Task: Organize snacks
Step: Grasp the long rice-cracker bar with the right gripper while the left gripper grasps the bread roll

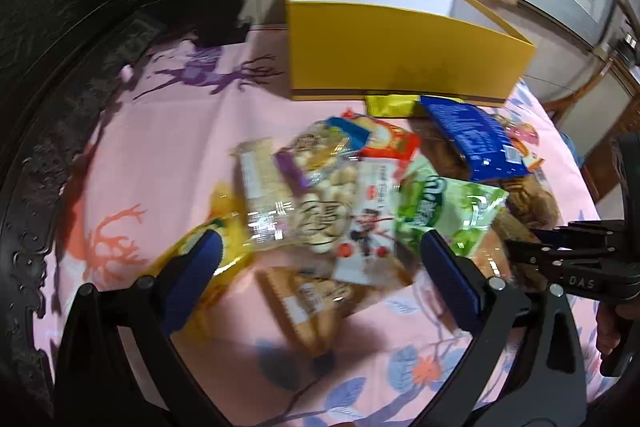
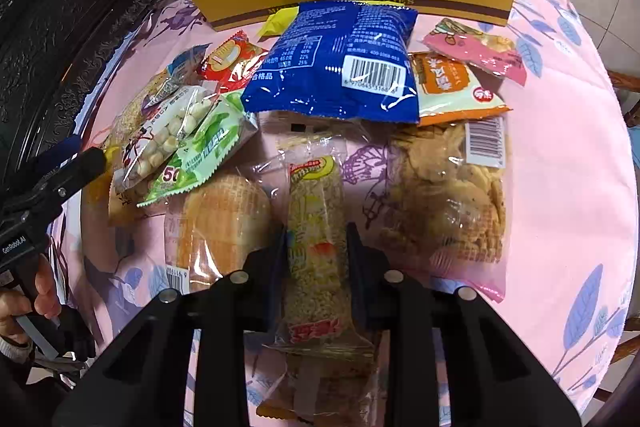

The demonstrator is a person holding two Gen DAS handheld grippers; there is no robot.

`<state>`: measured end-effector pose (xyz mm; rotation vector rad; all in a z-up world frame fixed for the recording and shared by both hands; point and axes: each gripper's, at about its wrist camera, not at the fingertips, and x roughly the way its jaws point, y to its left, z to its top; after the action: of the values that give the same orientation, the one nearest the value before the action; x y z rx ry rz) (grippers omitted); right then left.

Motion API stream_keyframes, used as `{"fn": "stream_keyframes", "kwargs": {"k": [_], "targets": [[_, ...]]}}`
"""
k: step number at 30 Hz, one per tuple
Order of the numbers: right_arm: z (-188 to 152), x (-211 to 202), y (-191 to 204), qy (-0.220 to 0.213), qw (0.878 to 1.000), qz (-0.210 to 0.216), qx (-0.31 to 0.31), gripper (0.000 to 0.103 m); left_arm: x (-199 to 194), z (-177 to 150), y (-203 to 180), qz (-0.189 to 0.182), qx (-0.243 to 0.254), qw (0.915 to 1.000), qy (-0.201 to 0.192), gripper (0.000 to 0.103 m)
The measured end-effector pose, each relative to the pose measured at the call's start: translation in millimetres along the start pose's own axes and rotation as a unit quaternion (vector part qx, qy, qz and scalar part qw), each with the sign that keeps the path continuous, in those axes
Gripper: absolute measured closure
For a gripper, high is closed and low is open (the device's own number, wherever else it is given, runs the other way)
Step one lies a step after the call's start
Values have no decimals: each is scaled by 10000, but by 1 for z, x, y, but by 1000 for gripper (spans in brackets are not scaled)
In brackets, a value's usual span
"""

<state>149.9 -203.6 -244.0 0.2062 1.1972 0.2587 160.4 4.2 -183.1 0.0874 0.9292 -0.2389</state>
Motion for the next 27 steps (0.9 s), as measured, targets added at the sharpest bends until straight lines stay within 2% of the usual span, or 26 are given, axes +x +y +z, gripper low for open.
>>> {"fn": "stream_keyframes", "kwargs": {"k": [5,9,13,16,19,22,27], "targets": [[-8,-7,-7,-38,9998,77,177,74,1,9,-30,-564,134,9983,-69,2],[-16,-14,-18,-50,9992,132,372,74,6,9,-63,-861,350,9957,-19,2],[-23,-22,-28,-49,9987,166,482,74,5,-7,-81,-1207,330,9918,246,2],[-26,-25,-33,-62,9988,193,443,74,12,-21,-92,-1147,409,9915,456,2],[-28,-26,-38,-88,9983,242,521,74,26,-25,-93,-1106,115,9919,619,4],[-29,-27,-43,-108,9978,282,587,74,42,-22,-88,-914,-121,9932,710,4],[-31,-29,-47,-127,9979,309,560,74,57,-27,-92,-687,-130,9938,865,14]]}}
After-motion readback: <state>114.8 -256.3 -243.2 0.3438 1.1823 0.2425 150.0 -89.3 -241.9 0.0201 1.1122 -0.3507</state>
